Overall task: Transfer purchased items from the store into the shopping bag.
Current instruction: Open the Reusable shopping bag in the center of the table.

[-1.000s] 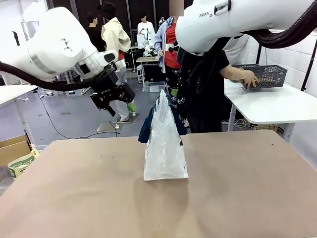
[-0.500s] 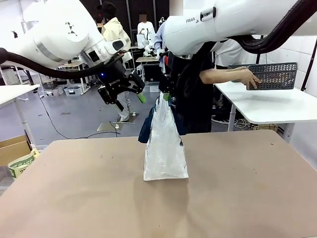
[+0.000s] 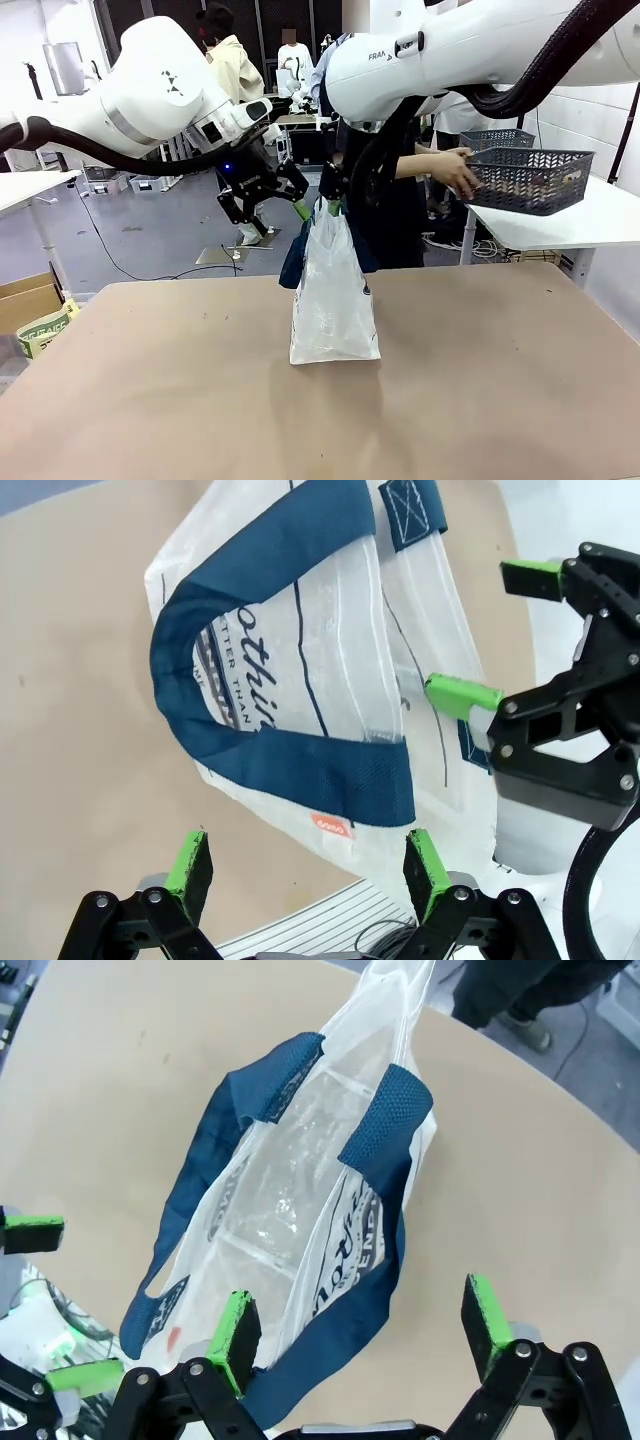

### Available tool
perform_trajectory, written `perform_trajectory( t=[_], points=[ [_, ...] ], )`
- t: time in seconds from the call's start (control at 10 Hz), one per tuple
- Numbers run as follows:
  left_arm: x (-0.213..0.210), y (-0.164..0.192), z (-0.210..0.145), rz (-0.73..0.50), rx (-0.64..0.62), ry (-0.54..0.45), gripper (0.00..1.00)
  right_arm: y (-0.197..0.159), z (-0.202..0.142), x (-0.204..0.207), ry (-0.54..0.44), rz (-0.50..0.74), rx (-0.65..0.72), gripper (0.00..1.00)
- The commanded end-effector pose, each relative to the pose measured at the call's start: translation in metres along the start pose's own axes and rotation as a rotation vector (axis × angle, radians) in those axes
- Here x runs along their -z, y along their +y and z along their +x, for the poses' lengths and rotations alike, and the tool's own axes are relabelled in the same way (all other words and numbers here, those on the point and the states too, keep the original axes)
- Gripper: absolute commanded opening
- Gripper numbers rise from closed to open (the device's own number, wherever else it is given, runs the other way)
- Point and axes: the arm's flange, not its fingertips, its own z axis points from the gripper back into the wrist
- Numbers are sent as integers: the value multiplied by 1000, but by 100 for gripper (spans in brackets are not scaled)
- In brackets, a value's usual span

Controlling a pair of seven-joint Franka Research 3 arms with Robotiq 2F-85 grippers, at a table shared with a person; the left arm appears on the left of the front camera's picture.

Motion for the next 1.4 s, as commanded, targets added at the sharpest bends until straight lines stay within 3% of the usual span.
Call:
perform_trajectory(
  t=[0.0, 0.6, 1.0, 1.2, 1.3],
  points=[
    [3, -8, 11, -24, -21, -4, 100, -1, 3, 5, 30, 12, 19, 100],
    [20, -19, 29, -16, -33, 8, 100, -10, 10, 18, 41, 56, 77, 100],
    [39, -9, 36, 68, -36, -8, 100, -8, 16, 25, 86, 54, 89, 100],
    [36, -10, 28, 16, -17, 24, 100, -11, 8, 22, 37, 39, 75, 100],
    [41, -7, 30, 40, -14, 27, 93, -12, 10, 24, 49, 42, 76, 100]
  ],
)
